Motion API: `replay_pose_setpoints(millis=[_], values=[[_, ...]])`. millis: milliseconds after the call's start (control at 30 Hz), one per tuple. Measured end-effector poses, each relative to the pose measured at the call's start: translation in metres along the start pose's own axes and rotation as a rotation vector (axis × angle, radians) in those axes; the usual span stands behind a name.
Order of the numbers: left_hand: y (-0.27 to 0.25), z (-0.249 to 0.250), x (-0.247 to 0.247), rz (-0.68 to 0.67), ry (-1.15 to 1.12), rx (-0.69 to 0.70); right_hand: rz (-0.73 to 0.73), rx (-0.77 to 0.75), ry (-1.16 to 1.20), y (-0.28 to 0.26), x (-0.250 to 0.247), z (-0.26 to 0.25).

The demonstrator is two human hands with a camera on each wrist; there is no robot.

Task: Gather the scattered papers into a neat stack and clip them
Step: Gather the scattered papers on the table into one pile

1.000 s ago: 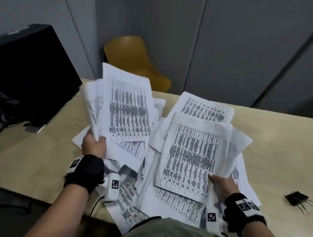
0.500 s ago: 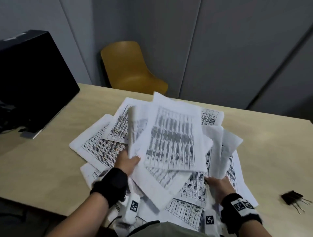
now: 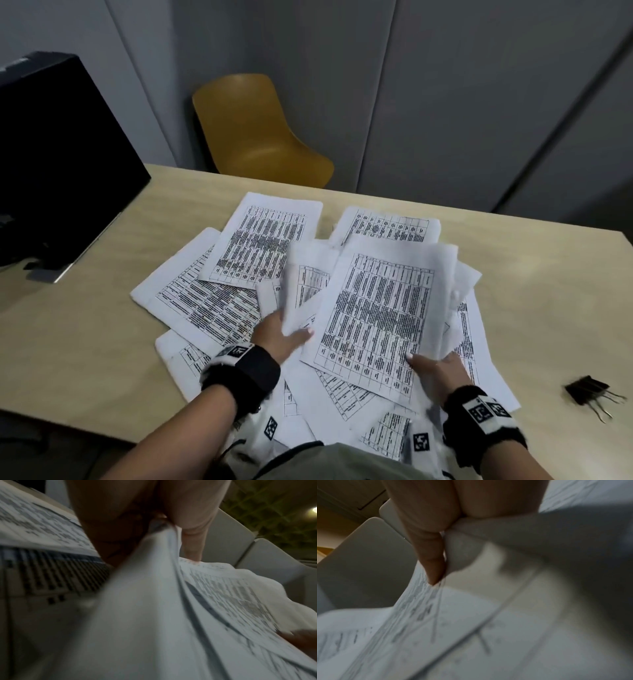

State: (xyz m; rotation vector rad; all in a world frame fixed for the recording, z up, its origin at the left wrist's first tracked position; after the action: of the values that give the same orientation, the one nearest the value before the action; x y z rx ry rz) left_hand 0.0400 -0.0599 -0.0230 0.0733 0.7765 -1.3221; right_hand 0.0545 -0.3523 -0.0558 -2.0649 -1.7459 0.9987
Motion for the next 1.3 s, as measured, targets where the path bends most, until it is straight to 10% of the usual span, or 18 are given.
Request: replay_pose_setpoints(millis=[167, 333, 600, 700, 767, 833, 933, 1067, 1300], values=[[0.052, -0.020, -0.047, 0.353, 0.138, -0.020, 0.000, 0.016, 0.079, -0.005, -0.006, 0.000], [0.073, -0.053, -0.063, -0.015, 0.574, -0.234, 0.024, 0.016, 0.100, -0.009, -0.011, -0.001], [0.021, -0.072, -0.041, -0.321, 0.955, 0.063, -0.029, 0.093, 0.088, -0.009, -0.009, -0.003], [0.009, -0.069, -0.048, -0.236, 0.760, 0.181, -0.019, 0.081, 0.136, -0.016, -0.009, -0.010], [0.013, -0.062, -0.063, 0.070, 0.512, 0.183, -0.028, 0.097, 0.151, -0.004, -0.006, 0.000], [0.023, -0.067, -0.077, 0.307, 0.438, -0.062, 0.013, 0.105, 0.150, 0.005, -0.006, 0.012], [0.031, -0.073, -0.069, 0.204, 0.467, -0.367, 0.042, 0.132, 0.168, 0.013, -0.006, 0.020], [0.031, -0.061, -0.046, 0.112, 0.534, -0.206, 0.030, 0.118, 0.135, 0.012, -0.007, 0.017], [0.001, -0.069, -0.065, 0.400, 0.100, -0.476, 0.035, 0.106, 0.097, 0.008, -0.007, 0.013]])
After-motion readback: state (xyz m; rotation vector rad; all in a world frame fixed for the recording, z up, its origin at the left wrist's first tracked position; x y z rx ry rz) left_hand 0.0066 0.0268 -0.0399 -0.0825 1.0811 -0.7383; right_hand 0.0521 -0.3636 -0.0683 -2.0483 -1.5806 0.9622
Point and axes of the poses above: each hand's wrist, its own y-axis towards the middle knuckle, its own x-axis out of the palm, z = x × y, the point moved 3 cm from there along y, towards the middle knuckle, and after that the axes turned 4 degrees about y, right-handed, at the moved point
